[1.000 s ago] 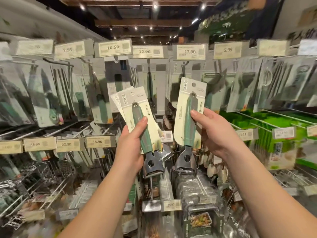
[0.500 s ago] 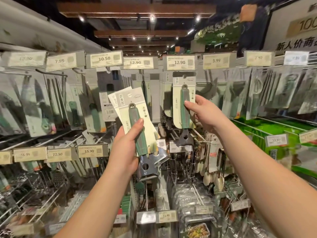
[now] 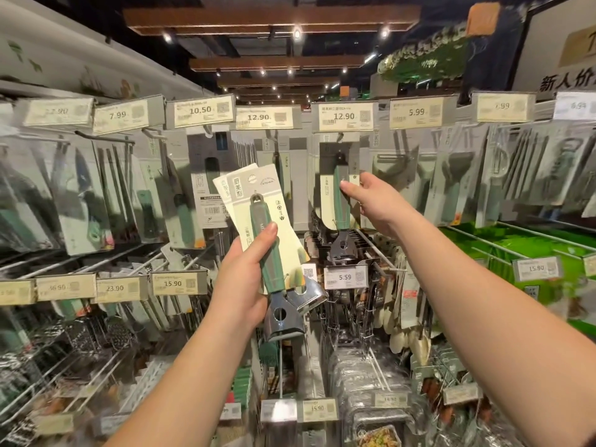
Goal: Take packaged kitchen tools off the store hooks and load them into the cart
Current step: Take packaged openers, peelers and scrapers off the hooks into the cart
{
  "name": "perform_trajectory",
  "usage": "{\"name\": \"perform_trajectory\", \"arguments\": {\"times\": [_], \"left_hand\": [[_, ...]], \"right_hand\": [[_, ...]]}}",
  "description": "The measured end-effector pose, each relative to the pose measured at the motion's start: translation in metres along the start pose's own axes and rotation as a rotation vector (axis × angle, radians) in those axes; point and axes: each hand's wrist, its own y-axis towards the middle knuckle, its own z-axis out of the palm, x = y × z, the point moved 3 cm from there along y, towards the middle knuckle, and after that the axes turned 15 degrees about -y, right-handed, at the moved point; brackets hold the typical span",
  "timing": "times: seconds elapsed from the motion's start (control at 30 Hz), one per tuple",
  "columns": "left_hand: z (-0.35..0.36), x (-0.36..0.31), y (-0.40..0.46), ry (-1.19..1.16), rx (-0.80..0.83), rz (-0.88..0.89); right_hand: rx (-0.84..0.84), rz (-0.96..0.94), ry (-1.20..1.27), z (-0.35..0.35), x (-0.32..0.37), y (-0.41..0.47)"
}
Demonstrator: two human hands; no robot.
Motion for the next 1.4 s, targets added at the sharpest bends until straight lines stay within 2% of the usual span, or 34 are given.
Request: {"name": "perform_trajectory", "arguments": {"times": [0.43,0.77,0.97,1.27,1.4], "left_hand": [[0.001,-0.003,-0.003,-0.030,0.004,-0.006],[0.001,-0.002,-0.004,-0.026,0.011,-0.033],[-0.001,0.001,-0.002,-0.004,0.023,-0.040],[-0.004,0.007,0.000,-0.010,0.033,-0.035],[-0.012,0.010,0.001,0.030,0.006,-0.038]], "right_hand": [[-0.048,0.086,0.045,0.012,-0.011,0.022],[-0.021,0.154,0.162,0.019,-0.031,0.007],[-0.131,0.152,0.058,0.020,-0.016,-0.040],[0.054,-0.097,-0.160,0.069,0.051,-0.129],[-0.006,-0.134,-0.358,0.086,0.055,-0.131]]}}
